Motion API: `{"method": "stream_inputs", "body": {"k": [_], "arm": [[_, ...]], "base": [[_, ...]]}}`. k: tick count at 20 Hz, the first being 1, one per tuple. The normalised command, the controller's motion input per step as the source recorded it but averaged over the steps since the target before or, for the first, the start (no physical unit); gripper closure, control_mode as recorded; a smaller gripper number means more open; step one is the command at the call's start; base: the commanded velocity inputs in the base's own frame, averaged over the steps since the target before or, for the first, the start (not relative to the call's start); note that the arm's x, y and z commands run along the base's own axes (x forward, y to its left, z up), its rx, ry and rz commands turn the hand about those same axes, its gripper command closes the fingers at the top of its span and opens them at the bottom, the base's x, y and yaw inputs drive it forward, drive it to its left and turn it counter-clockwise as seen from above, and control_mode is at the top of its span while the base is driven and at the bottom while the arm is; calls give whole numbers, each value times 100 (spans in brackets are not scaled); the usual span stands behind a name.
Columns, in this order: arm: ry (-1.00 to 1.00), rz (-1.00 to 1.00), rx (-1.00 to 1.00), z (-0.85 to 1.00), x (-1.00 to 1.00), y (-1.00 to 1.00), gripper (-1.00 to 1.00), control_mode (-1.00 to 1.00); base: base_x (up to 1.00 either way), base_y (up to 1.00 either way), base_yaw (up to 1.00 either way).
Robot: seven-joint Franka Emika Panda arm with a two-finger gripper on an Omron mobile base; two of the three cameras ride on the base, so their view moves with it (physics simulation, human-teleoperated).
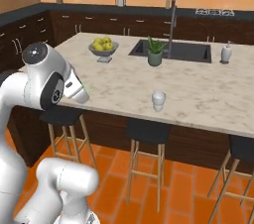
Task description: Take a straw from the drawer in front and place it inside the glass cup on the dining counter.
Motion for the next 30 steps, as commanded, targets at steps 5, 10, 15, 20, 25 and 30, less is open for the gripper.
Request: {"method": "stream_inputs", "body": {"k": [5,10,15,20,25,30], "arm": [[0,0,0,0,0,0,100,100],[0,0,0,0,0,0,100,100],[0,0,0,0,0,0,100,100],[0,0,0,0,0,0,100,100],[0,0,0,0,0,0,100,100],[0,0,0,0,0,0,100,100]], "base": [[33,0,0],[40,0,0],[57,0,0],[66,0,0],[71,0,0],[65,0,0]]}}
